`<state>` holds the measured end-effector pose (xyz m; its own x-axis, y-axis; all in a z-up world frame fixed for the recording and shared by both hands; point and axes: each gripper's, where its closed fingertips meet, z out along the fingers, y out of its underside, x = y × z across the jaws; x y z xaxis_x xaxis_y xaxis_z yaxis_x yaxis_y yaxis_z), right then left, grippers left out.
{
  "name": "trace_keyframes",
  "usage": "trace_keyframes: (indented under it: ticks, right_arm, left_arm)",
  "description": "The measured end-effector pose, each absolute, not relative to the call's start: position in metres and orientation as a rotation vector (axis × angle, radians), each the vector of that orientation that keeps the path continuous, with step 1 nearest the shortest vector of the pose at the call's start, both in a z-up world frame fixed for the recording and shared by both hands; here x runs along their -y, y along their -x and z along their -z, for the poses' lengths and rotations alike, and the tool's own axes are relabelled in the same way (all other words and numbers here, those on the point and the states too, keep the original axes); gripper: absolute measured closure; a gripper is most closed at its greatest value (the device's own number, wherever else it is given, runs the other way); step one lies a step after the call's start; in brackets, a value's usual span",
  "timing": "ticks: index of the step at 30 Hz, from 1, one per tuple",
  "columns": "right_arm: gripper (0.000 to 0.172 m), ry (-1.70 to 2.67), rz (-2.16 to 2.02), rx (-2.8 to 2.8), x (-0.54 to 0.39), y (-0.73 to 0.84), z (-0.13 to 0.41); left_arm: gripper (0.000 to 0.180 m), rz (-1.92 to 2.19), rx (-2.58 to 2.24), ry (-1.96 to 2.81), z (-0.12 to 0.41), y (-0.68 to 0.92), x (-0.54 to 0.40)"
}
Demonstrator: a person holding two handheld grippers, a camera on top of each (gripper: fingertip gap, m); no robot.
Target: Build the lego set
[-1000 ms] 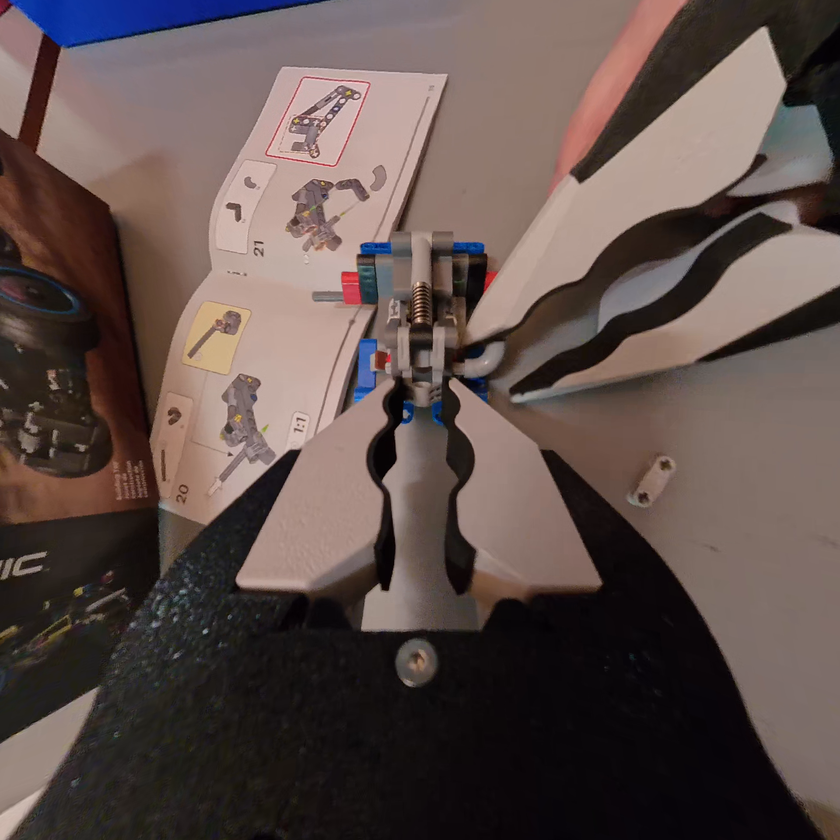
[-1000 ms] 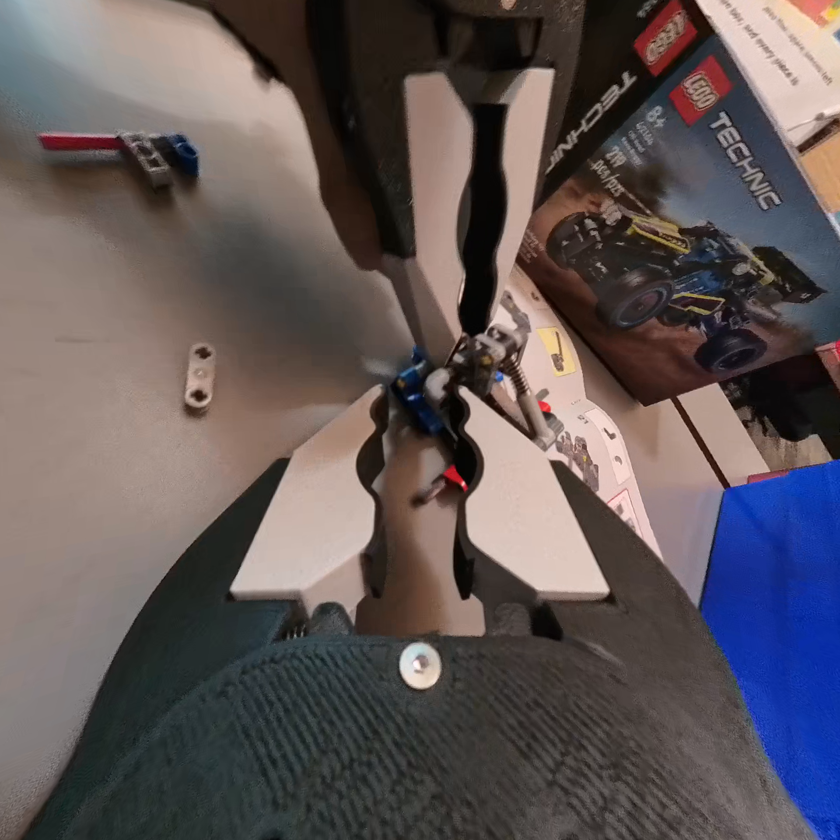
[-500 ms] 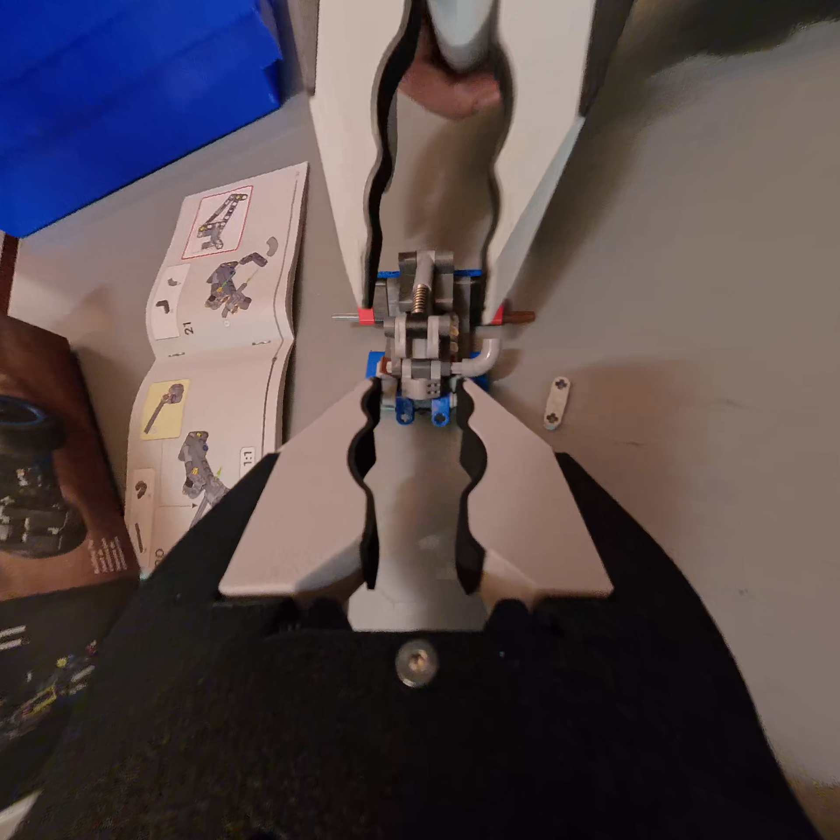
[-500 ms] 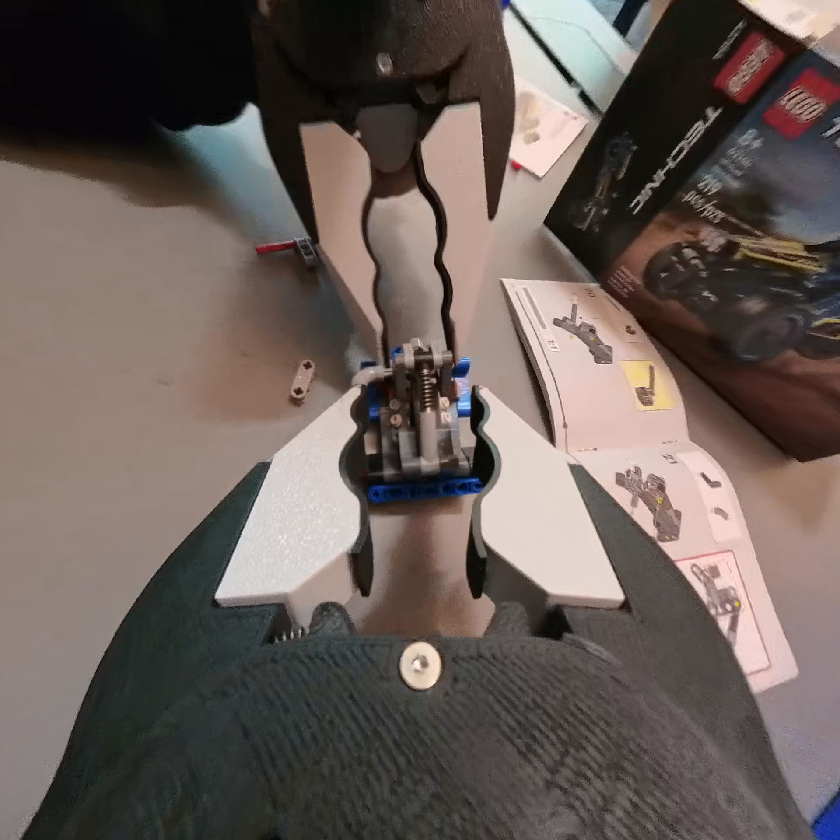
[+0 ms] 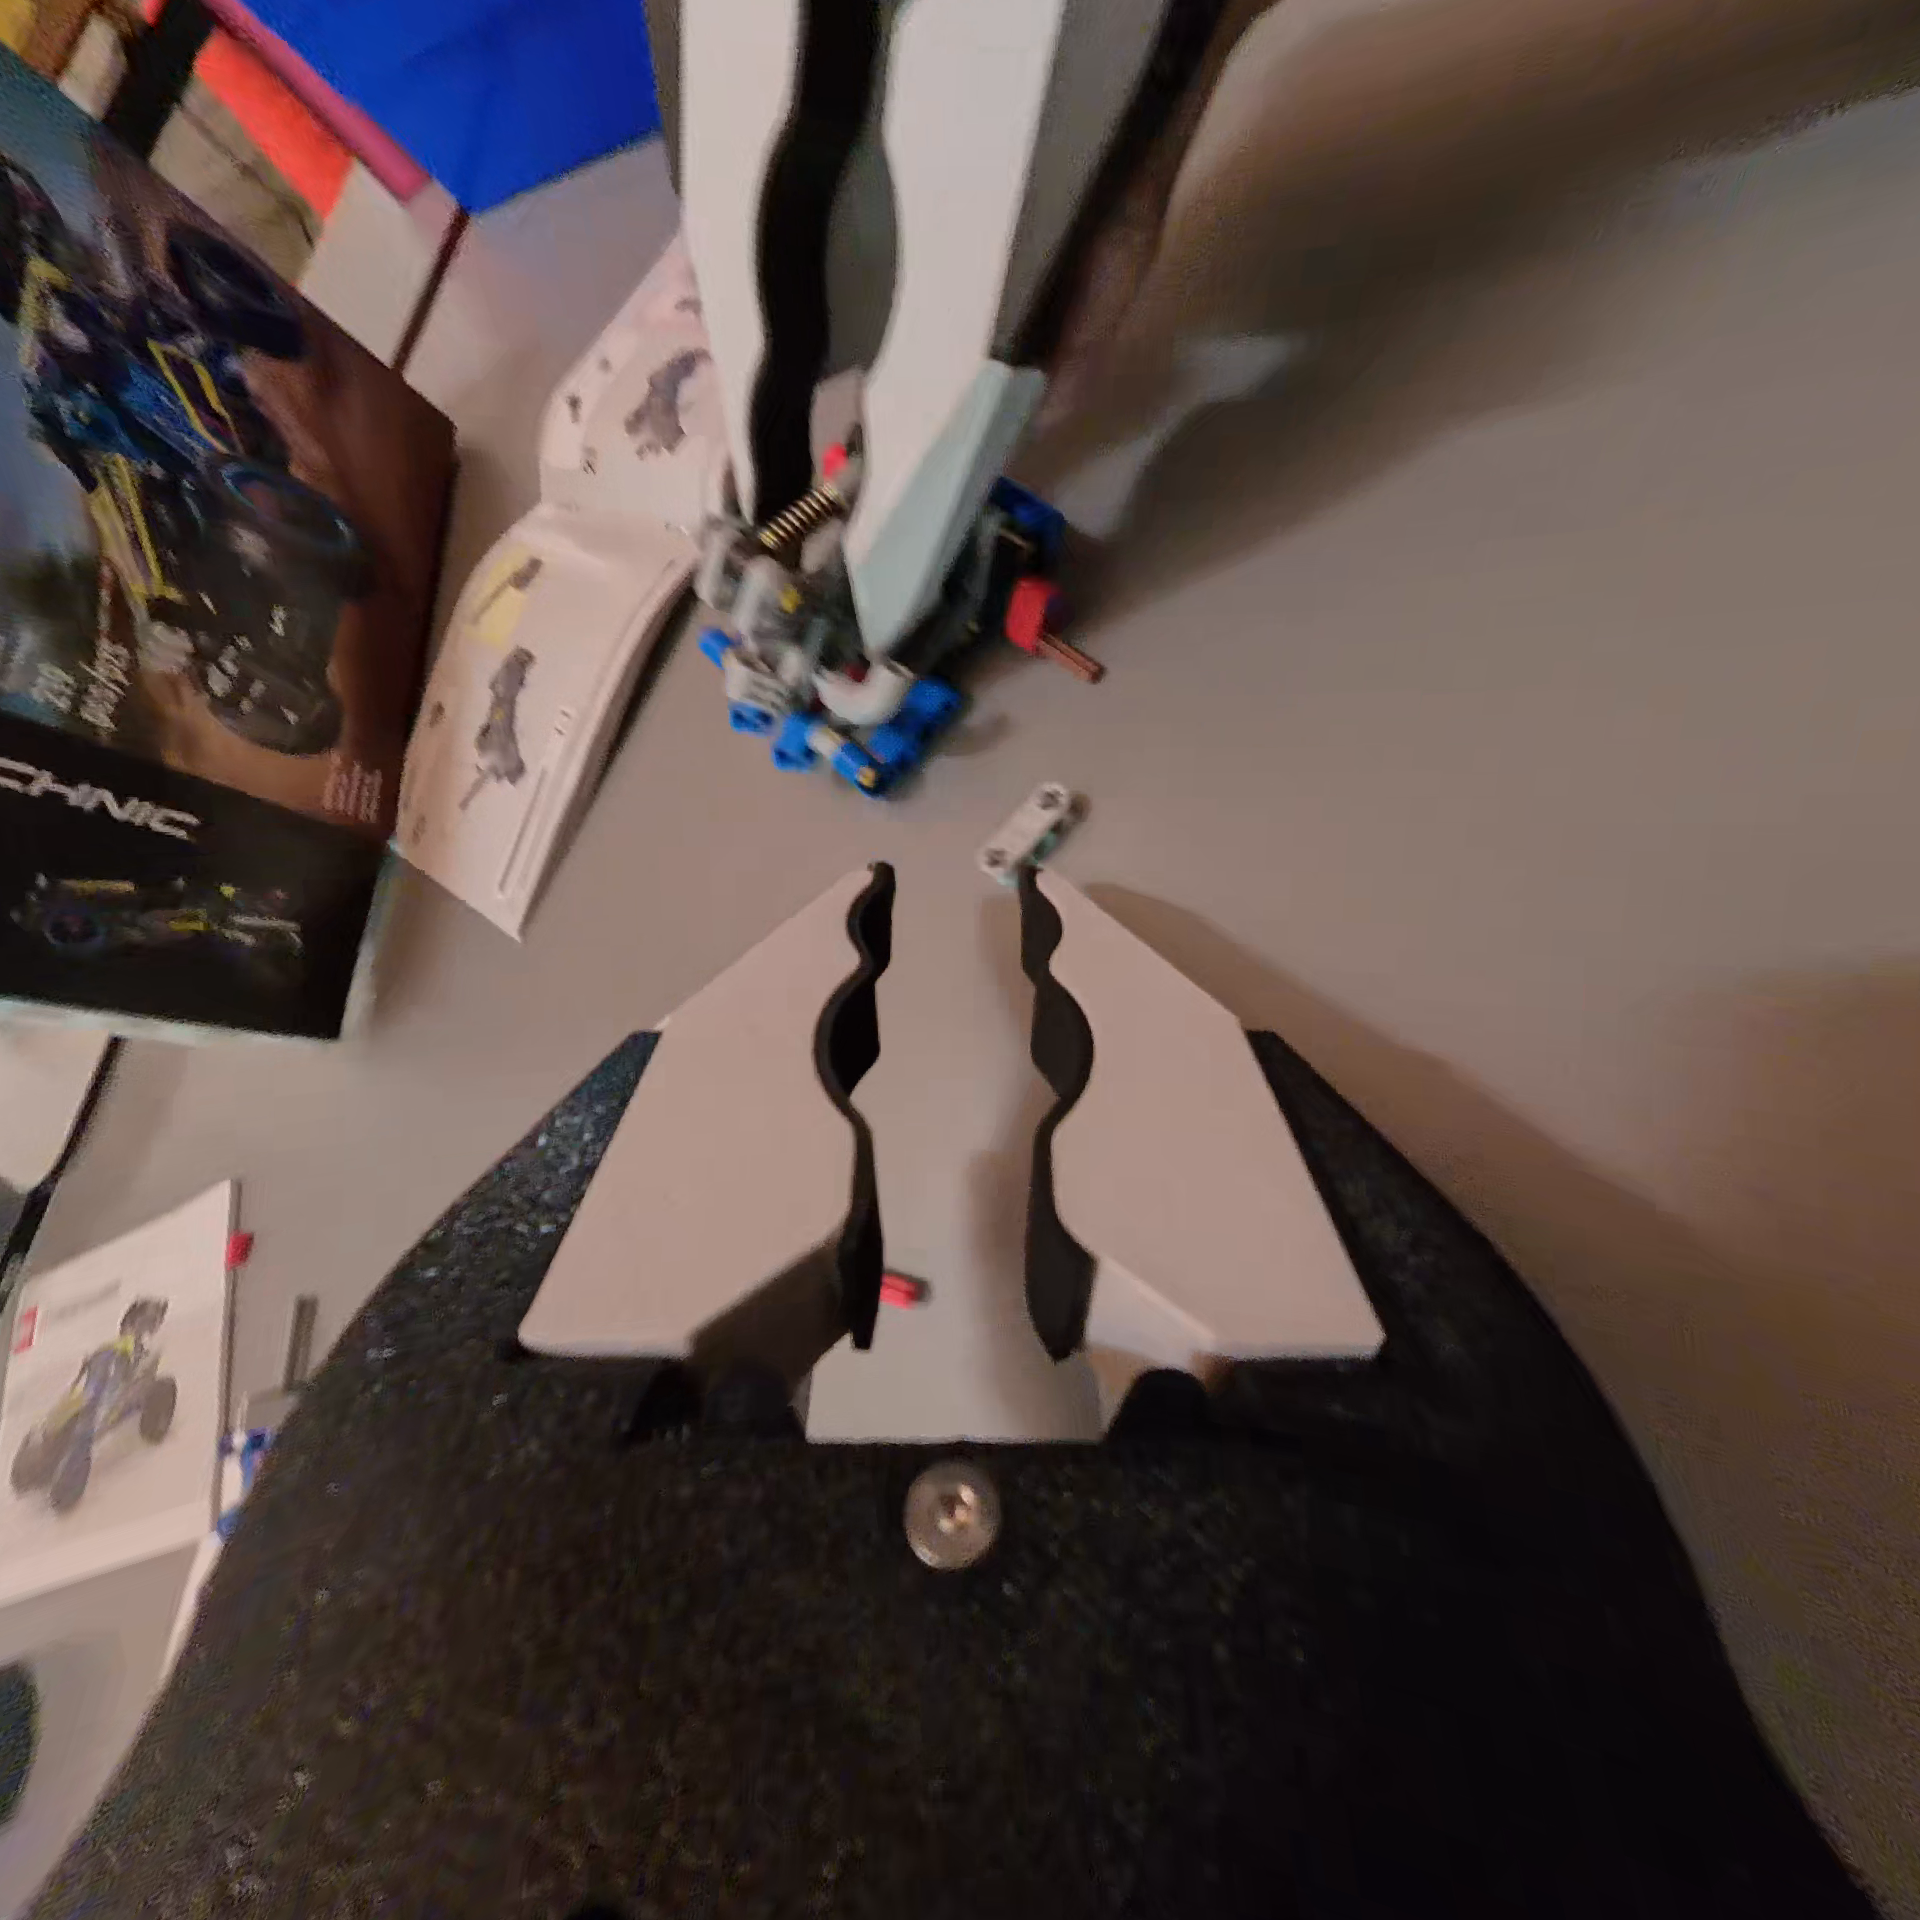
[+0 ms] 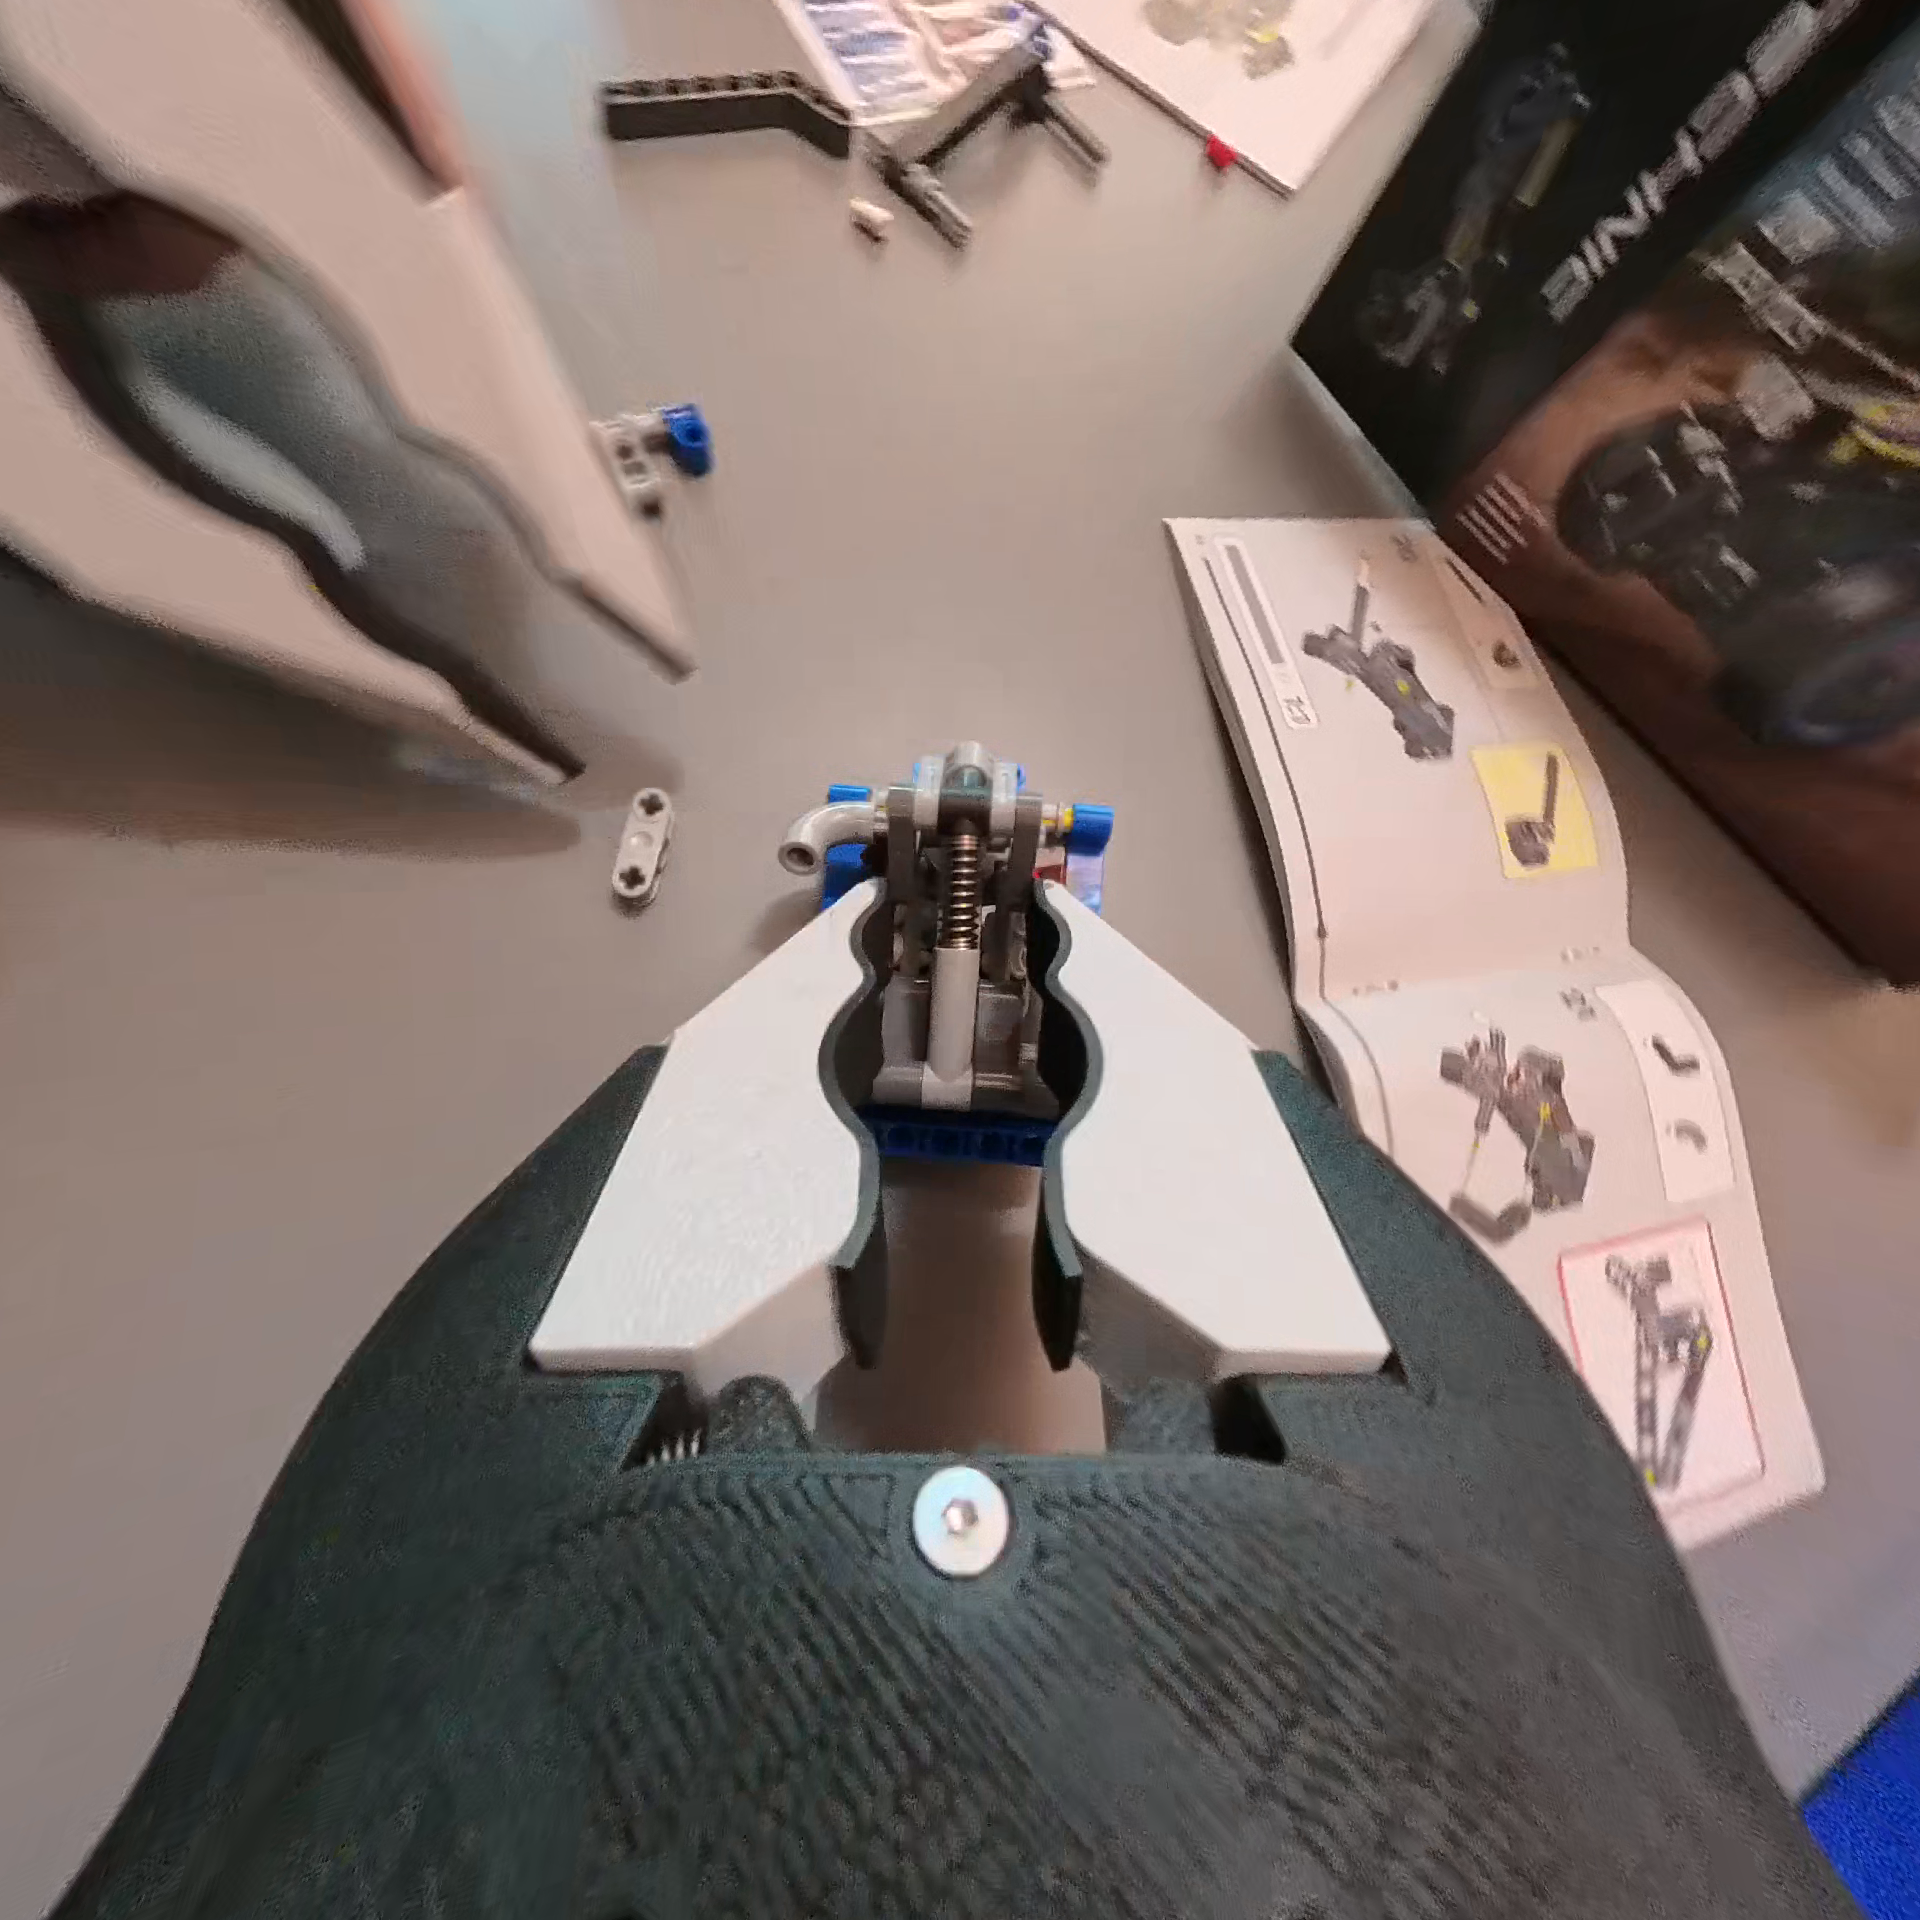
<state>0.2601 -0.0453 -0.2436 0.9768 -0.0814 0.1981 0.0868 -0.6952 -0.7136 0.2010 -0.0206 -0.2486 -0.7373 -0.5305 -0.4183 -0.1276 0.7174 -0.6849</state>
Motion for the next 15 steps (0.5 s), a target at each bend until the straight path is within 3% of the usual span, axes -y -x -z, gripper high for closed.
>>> trace_keyframes:
  ticks: [9,15]
  right_arm:
    - [0.149,2.271,0.287,-0.192,0.066,-0.255,0.243]
    - [0.148,2.326,0.309,-0.007,0.074,-0.244,0.244]
  left_arm:
    - [0.169,0.967,-2.425,0.469,0.262,-0.149,0.047]
    - [0.17,1.077,-2.471,0.478,0.261,-0.135,0.046]
